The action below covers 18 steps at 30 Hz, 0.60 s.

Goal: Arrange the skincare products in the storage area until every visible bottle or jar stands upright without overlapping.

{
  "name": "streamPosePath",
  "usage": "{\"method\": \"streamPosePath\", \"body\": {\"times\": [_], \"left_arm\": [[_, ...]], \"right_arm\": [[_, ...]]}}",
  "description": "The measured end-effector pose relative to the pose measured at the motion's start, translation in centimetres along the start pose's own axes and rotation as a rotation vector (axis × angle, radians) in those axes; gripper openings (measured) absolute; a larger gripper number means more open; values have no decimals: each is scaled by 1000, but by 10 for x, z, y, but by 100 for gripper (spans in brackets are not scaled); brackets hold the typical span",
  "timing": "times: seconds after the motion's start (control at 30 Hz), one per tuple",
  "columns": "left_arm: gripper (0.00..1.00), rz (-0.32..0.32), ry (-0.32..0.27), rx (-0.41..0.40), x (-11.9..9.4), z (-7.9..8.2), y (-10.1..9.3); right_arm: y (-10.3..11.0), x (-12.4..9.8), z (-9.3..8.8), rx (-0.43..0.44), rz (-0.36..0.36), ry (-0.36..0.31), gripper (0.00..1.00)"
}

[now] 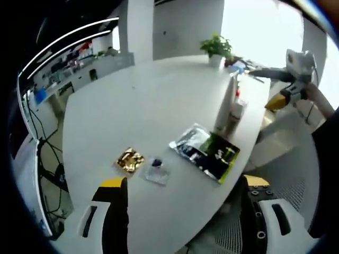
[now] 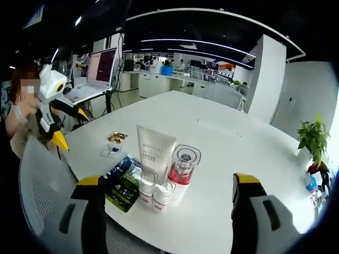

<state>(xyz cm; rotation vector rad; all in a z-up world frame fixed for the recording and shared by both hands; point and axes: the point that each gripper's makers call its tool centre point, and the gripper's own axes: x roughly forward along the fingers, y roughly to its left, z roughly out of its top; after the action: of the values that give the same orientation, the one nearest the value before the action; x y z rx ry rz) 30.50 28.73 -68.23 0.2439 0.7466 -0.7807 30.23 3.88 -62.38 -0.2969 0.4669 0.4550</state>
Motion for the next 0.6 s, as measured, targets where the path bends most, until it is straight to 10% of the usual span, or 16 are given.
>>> {"method": "streamPosePath", "body": {"times": [0.6], "left_arm": [[49,-8,-4,61,27,2,26]], "right_arm": [[-2,2,-1,1,5,6,100]]}}
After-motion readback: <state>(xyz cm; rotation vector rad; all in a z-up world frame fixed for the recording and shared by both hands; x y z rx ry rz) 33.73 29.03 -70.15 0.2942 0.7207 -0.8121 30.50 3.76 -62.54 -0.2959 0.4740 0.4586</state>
